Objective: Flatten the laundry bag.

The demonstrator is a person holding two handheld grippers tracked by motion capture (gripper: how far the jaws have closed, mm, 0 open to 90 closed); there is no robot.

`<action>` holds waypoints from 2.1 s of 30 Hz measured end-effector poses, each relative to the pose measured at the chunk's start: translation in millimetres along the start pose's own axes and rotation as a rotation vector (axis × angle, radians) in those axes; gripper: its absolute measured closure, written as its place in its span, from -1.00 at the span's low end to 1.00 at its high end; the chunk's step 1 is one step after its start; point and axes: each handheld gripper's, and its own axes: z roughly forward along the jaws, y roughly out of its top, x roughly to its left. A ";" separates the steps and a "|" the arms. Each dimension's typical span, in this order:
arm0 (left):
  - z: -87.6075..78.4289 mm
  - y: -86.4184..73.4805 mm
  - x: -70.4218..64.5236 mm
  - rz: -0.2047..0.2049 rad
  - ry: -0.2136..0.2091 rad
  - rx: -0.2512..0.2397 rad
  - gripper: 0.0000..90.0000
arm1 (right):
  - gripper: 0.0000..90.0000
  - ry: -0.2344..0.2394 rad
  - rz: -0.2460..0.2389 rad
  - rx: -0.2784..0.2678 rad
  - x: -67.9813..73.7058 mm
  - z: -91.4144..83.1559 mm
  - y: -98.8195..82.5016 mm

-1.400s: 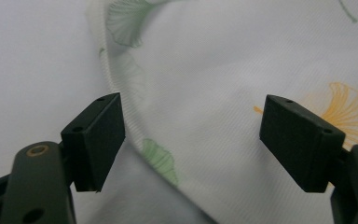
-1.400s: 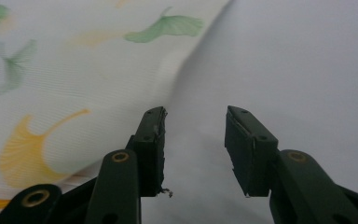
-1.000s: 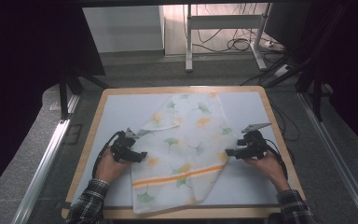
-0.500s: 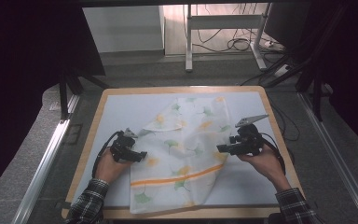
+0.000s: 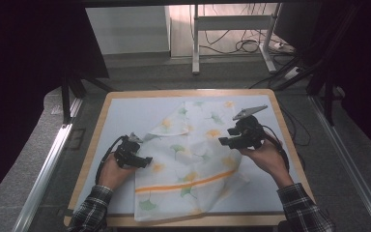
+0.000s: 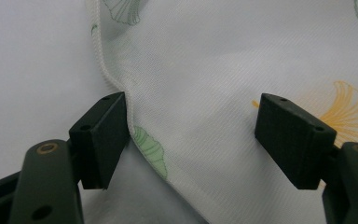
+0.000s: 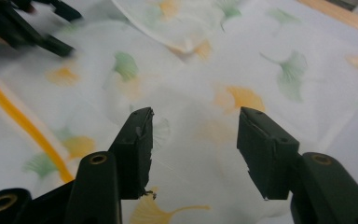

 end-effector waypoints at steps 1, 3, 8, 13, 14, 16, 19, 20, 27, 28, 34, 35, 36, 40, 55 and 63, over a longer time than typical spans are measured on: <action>-1.6 1.4 -2.7 0.035 0.025 0.003 -0.43 | -0.04 -0.039 0.011 0.005 -3.7 1.5 -11.8; -4.3 3.1 -4.5 0.049 0.046 -0.007 -0.43 | -0.04 -0.052 0.034 -0.012 -9.7 -0.5 -24.3; -11.7 5.7 -5.9 0.044 0.027 -0.048 -0.37 | 0.07 -0.026 0.091 -0.031 -16.1 -10.9 -59.2; -4.3 5.2 -7.0 0.061 0.044 -0.010 -0.36 | 0.23 -0.016 0.107 0.020 -12.1 -18.4 -98.2; -3.2 5.4 -7.4 0.061 0.045 -0.005 -0.36 | 0.22 -0.011 0.107 0.038 -10.4 -17.0 -105.1; -1.4 5.9 -8.3 0.071 0.046 0.001 -0.38 | 0.19 -0.004 0.103 0.079 -6.4 -12.0 -116.7; 0.0 5.7 -10.5 0.074 0.049 0.003 -0.40 | 0.09 -0.001 0.094 0.146 -0.1 -1.5 -129.5; 0.2 6.0 -10.4 0.081 0.049 0.002 -0.40 | 0.09 -0.004 0.090 0.161 1.4 1.2 -131.6; 0.7 4.3 -9.0 0.064 0.043 -0.007 -0.40 | 0.95 -0.081 0.075 0.184 19.2 5.0 -139.6; 0.6 4.2 -9.2 0.067 0.046 -0.008 -0.41 | 0.95 -0.085 0.068 0.195 20.9 2.9 -140.0; -2.6 5.3 -8.7 0.075 0.059 -0.013 -0.43 | 0.93 -0.042 0.106 0.197 31.1 -32.2 -160.7; -4.5 6.2 -7.6 0.060 0.055 -0.029 -0.43 | 0.86 -0.019 0.114 0.201 35.8 -46.4 -174.9; -5.8 6.9 -7.0 0.056 0.056 -0.030 -0.43 | 0.81 -0.030 0.117 0.182 36.7 -52.8 -179.8; -11.6 11.2 -6.5 0.062 0.063 -0.047 -0.43 | 0.46 -0.068 0.142 0.074 26.1 -66.1 -174.9; 15.2 79.6 -16.8 0.161 0.091 -0.084 0.00 | -0.16 -0.046 0.081 -0.018 13.9 3.4 -100.4; 48.7 81.5 7.5 0.125 0.098 0.006 0.63 | -0.22 -0.030 0.073 -0.002 15.0 9.4 -110.4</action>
